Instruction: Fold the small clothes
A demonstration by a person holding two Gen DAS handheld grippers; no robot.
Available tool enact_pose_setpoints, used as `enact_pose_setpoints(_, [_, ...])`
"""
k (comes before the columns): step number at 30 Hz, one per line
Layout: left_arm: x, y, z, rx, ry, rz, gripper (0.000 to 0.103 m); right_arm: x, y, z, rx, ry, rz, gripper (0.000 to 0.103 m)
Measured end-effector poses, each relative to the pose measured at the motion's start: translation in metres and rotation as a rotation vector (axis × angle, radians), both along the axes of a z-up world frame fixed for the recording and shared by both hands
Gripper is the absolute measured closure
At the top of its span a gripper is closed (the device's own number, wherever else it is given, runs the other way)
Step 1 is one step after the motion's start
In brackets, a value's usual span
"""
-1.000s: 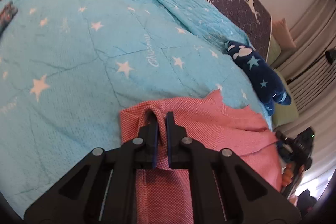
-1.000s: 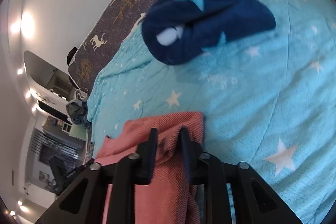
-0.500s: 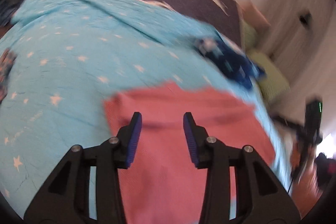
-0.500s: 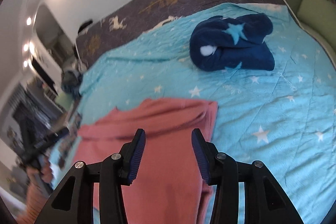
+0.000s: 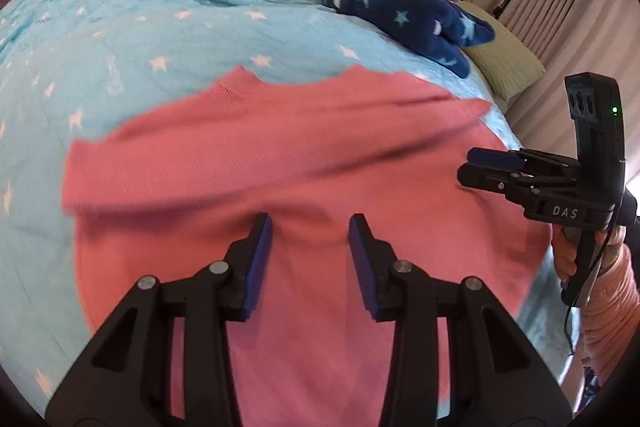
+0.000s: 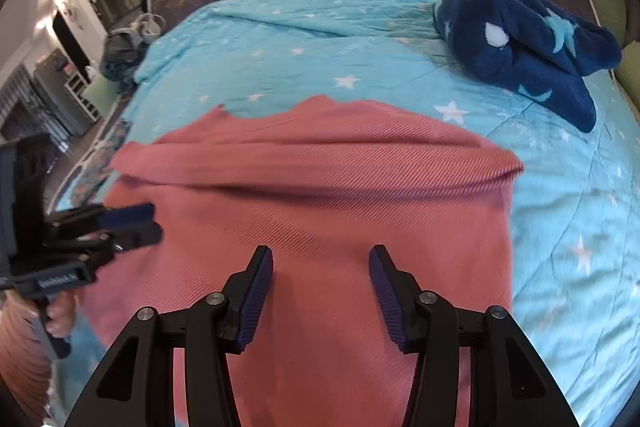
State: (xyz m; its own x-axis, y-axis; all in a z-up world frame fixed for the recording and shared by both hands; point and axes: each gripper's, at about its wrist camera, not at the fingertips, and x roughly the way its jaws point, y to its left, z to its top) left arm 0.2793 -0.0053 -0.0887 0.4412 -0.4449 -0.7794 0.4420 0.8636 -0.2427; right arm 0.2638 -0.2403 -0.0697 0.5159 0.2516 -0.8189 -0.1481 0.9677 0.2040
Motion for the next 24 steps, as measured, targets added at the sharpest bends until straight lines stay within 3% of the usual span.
enact_pose_setpoints(4, [0.037,0.006,-0.001,0.067,-0.053,0.028,0.061,0.026,-0.013,-0.003,-0.028,-0.003,-0.045,0.051])
enact_pose_setpoints(7, [0.067,0.015,0.004,0.081,-0.090,0.118,0.061,0.051,-0.022,0.002,-0.062,-0.042,-0.106,0.051])
enact_pose_setpoints(11, [0.084,0.040,0.016,-0.006,-0.145,0.255,0.061,0.075,-0.043,0.010,-0.083,-0.114,-0.218,0.050])
enact_pose_setpoints(14, [0.070,0.059,0.023,-0.079,-0.167,0.305,0.060,0.081,-0.068,0.005,0.027,-0.112,-0.316,0.048])
enact_pose_setpoints(16, [0.054,0.068,0.027,-0.106,-0.184,0.303,0.055,0.079,-0.076,0.005,0.077,-0.115,-0.333,0.047])
enact_pose_setpoints(20, [0.028,0.074,0.027,-0.107,-0.182,0.262,0.052,0.067,-0.086,0.013,0.080,-0.162,-0.353,0.043])
enact_pose_setpoints(24, [0.016,0.057,0.016,-0.019,-0.135,0.160,0.052,0.055,-0.087,0.029,0.109,-0.181,-0.352,0.042])
